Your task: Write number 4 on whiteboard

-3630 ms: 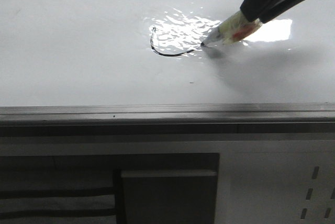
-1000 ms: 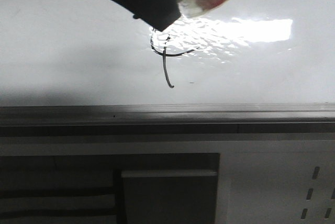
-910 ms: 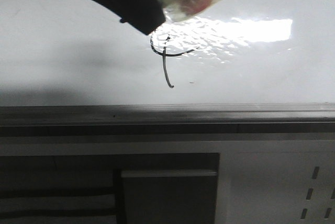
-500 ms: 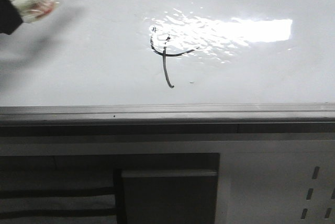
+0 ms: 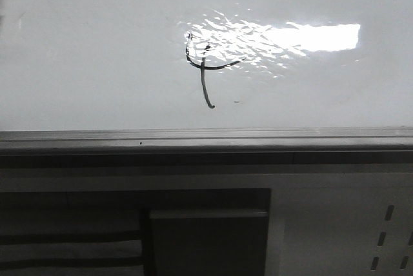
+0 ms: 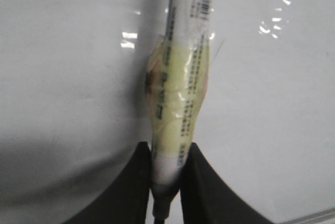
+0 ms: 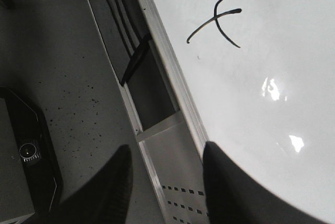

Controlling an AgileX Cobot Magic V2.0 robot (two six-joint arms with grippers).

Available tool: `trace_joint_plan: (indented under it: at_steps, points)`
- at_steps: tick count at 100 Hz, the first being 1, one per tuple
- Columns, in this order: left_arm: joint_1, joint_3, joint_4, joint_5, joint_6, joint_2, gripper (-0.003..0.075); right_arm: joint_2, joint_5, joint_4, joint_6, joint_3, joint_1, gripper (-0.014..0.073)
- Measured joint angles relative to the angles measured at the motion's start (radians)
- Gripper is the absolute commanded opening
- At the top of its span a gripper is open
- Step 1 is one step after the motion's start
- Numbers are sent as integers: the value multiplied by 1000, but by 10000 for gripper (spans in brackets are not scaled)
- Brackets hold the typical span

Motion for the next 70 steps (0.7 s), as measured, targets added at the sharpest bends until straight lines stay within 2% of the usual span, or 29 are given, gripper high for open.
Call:
trace_joint_plan:
  at_steps: [26,33,48,53,62,70]
  points:
    - [0,0,-53,-31,0,59,-5,0,0,-2,0,0,0,279]
    - [0,0,-60,-33,0,60,63,0,0,-2,0,0,0,279]
    - [0,0,-63,-35,0,62,314,0,0,-2,2,0,0,279]
    - [0,0,-63,-37,0,64,372,0,0,-2,8,0,0,279]
    - [0,-4,-63,-37,0,64,396,0,0,-9,43,0,0,279]
    - [0,-22,-37,-21,0,54,395,-2,8,-45,152,-2,0,279]
